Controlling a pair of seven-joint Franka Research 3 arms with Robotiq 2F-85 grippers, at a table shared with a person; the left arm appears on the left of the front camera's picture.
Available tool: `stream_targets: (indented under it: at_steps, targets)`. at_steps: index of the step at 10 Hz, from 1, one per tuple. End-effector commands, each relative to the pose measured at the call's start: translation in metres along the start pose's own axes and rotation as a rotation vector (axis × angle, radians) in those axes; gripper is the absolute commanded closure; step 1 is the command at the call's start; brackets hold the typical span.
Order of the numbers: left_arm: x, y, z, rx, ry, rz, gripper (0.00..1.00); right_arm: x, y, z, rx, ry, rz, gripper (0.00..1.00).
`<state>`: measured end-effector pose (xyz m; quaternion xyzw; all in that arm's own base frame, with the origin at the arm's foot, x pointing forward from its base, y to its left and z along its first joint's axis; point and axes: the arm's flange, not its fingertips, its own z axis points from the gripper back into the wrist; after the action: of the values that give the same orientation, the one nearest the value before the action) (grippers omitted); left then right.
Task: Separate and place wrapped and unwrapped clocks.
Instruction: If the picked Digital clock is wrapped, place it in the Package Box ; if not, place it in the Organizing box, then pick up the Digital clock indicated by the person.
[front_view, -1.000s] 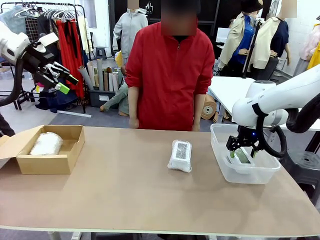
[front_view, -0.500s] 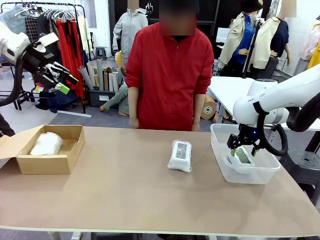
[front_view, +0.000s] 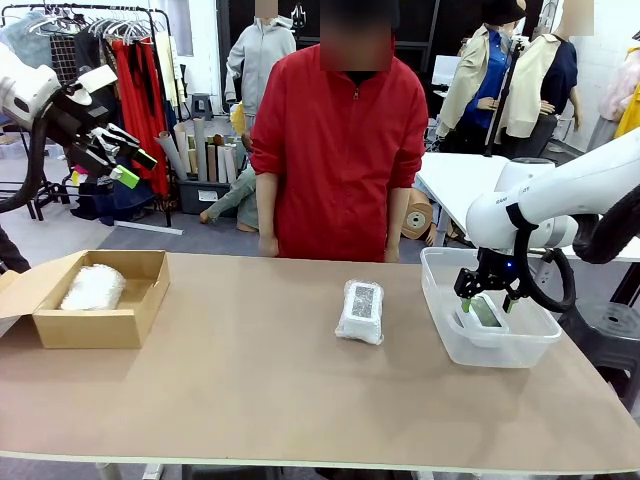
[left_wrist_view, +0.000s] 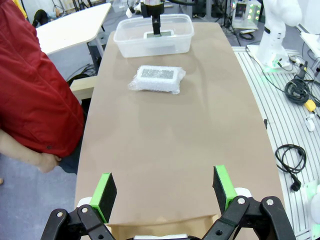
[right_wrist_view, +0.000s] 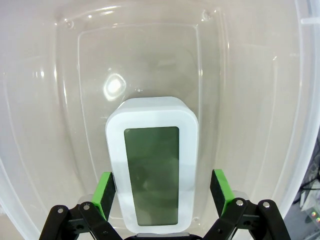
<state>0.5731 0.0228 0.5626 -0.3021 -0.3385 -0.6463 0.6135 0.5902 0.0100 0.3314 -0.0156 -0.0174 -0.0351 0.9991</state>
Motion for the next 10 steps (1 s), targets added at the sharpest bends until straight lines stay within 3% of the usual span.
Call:
stream_targets:
  at_steps: [1, 10]
  targets:
    - [-0.0011, -0.0013, -0.0006, -0.008, 0.004, -0.014, 0.0, 0.0004, -0.0003, 0.0008, -0.002, -0.004, 0.001, 0.0]
    - [-0.0011, -0.0013, -0.0006, -0.008, 0.004, -0.014, 0.0, 0.0004, -0.0003, 0.0008, -0.002, -0.004, 0.001, 0.0]
